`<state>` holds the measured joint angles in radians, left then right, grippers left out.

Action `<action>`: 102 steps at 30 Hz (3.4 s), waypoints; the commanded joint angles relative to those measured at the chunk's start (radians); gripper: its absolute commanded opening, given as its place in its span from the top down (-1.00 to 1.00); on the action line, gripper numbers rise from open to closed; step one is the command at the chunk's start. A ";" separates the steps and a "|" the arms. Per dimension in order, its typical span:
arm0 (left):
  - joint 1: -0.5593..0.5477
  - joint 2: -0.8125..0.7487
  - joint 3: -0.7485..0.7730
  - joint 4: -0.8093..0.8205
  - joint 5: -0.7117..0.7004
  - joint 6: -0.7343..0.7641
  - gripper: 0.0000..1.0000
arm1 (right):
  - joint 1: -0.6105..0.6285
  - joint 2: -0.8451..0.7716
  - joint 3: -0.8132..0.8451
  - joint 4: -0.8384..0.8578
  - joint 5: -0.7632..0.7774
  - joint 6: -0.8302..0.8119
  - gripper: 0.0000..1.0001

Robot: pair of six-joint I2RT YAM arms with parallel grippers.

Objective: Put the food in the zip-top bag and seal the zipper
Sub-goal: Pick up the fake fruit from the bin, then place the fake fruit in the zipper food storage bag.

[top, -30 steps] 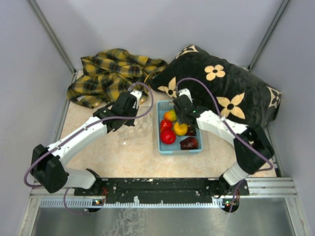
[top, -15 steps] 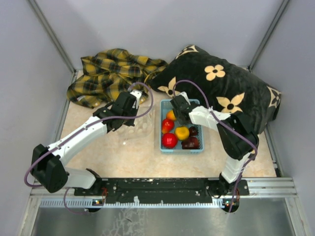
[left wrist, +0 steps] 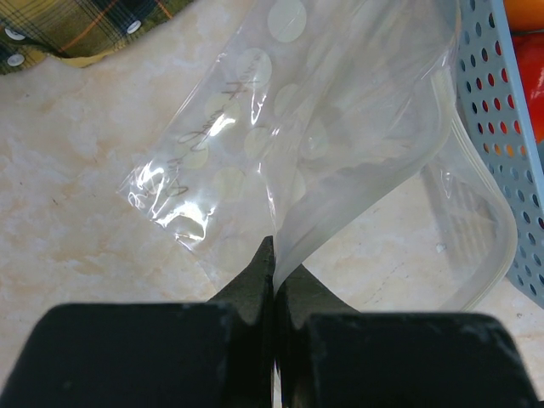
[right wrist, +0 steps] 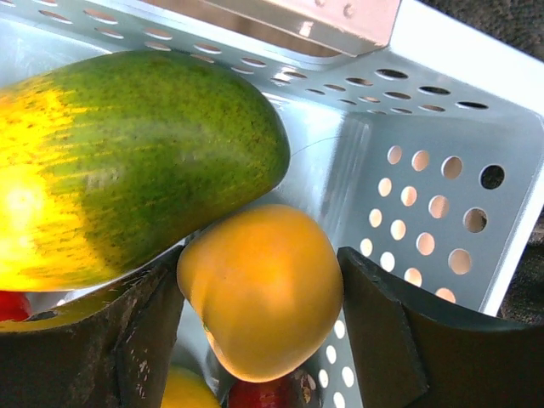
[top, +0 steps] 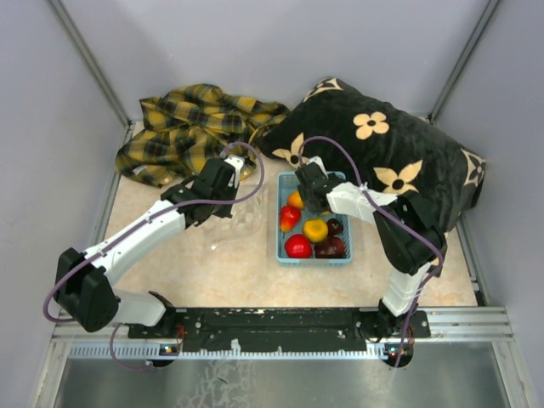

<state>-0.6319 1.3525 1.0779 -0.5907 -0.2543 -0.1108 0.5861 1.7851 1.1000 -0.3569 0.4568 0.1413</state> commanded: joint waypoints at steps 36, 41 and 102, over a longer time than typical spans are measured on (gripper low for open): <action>0.075 -0.009 0.036 -0.025 0.201 -0.030 1.00 | 0.259 -0.578 -0.163 0.350 -0.421 -0.032 0.43; 0.083 -0.024 0.031 -0.015 0.254 -0.019 1.00 | 0.317 -0.563 -0.225 0.547 -0.539 0.001 0.43; 0.219 -0.076 0.014 0.044 0.619 -0.046 1.00 | 0.348 -0.302 0.046 0.212 -0.164 0.140 -0.15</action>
<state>-0.4187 1.2957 1.0950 -0.5804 0.3408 -0.1585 0.9226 1.4410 1.0836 -0.1295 0.2436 0.2745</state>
